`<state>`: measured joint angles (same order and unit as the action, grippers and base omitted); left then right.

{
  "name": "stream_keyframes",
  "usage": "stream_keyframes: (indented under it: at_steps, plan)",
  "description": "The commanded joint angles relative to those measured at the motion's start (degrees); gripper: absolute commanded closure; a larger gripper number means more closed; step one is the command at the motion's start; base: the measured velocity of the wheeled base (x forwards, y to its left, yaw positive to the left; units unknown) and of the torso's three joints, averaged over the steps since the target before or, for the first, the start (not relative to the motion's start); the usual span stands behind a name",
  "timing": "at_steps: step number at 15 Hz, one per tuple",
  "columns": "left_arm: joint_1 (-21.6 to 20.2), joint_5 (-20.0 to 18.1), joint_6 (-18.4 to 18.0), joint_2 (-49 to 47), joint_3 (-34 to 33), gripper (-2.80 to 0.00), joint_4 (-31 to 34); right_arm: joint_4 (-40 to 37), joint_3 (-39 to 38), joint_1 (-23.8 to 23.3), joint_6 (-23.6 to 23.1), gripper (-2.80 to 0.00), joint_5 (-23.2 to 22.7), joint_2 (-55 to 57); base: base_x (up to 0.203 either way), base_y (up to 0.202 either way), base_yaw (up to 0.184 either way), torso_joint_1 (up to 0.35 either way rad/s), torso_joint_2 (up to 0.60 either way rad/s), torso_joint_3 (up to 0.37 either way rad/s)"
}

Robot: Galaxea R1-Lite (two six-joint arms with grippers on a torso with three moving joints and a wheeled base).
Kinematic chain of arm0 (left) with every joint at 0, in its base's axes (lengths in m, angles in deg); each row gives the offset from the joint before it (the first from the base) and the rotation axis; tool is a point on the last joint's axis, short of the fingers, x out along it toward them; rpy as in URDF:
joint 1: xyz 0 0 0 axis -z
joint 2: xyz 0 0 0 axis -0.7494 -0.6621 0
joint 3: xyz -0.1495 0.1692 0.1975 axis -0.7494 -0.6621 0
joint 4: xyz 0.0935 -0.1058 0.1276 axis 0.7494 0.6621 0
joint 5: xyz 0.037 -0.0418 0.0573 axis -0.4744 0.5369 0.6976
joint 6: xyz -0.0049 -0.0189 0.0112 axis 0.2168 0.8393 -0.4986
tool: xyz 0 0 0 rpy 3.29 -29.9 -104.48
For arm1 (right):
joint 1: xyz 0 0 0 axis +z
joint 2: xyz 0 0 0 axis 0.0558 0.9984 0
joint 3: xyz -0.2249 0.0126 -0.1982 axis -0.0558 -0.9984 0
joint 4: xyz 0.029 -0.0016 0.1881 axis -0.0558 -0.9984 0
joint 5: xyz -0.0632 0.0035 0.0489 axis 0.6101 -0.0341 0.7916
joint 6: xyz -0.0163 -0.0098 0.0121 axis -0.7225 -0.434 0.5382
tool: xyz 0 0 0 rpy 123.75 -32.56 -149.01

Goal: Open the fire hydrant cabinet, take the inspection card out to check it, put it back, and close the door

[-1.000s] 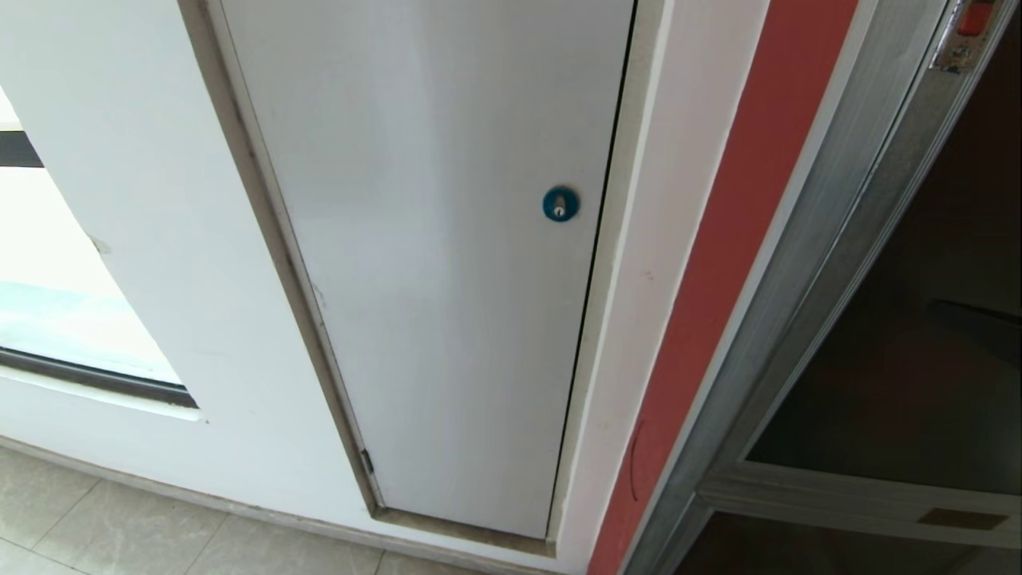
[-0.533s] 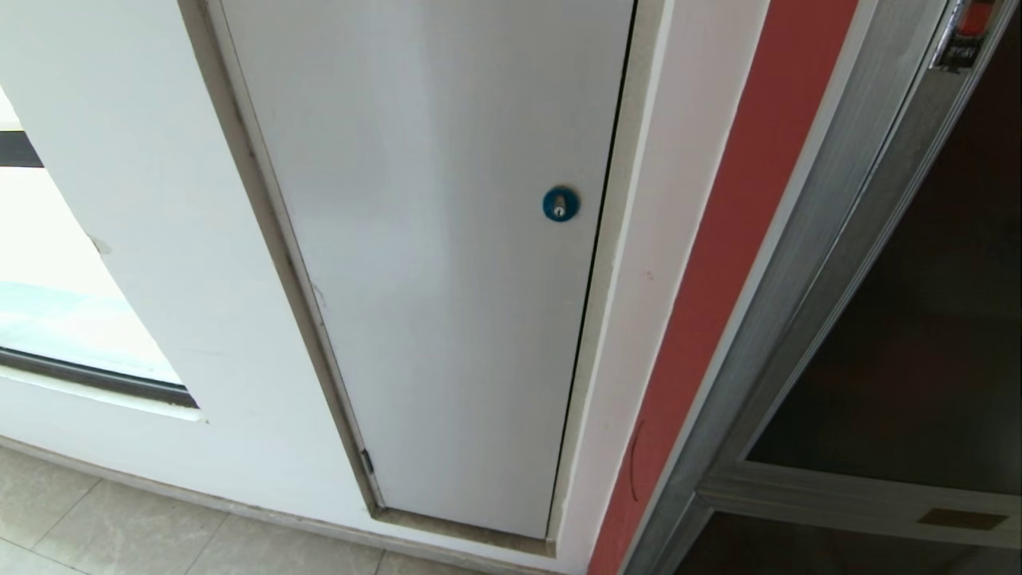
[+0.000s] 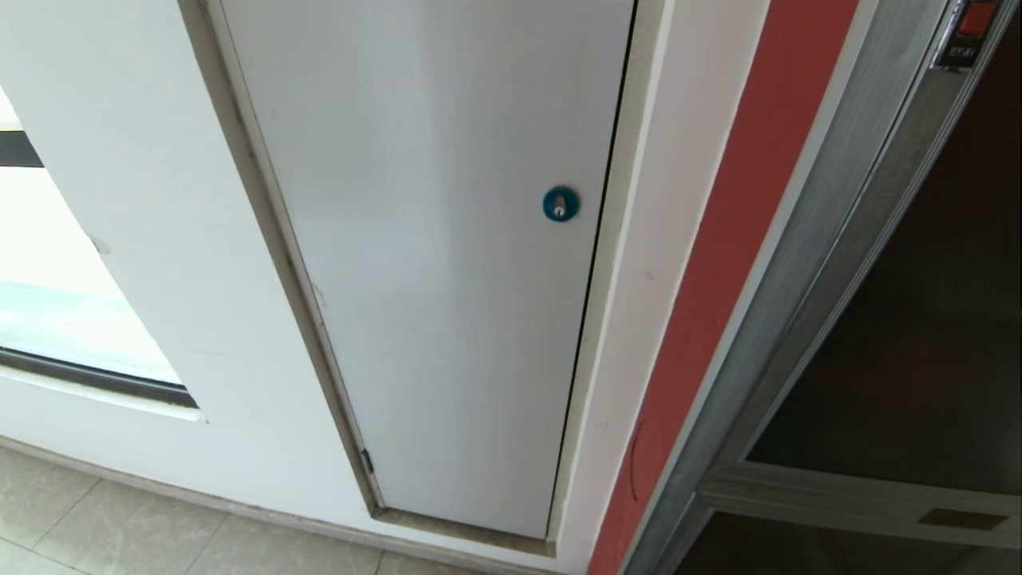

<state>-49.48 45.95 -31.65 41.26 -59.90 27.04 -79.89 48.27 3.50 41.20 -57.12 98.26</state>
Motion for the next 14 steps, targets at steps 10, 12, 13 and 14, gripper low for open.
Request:
stream_keyframes:
  at_steps: [10, 12, 13, 14]
  plan:
    - [0.0, 0.0, 0.0, -0.1, 0.0, 0.00, 0.0, -5.0, 16.6, 0.5, 0.0, 0.00, -1.6, 9.4, 0.000, 0.000, 0.000, 0.000, 0.00, 0.000]
    - [0.0, 0.0, 0.0, -0.1, 0.0, 0.00, 0.0, -5.1, 18.2, 0.5, 0.0, 0.00, -1.5, 10.9, 0.000, 0.000, 0.000, 0.000, 0.00, 0.000]
    - [0.0, 0.0, 0.0, -0.1, 0.0, 0.00, 0.0, -5.2, 18.9, 0.5, 0.0, 0.00, -1.3, 11.6, 0.000, 0.000, 0.000, 0.000, 0.00, 0.000]
    - [0.0, 0.0, 0.0, -0.1, 0.0, 0.00, 0.0, -5.2, 19.4, 0.5, 0.0, 0.00, -1.2, 12.1, 0.000, 0.000, 0.000, 0.000, 0.00, 0.000]
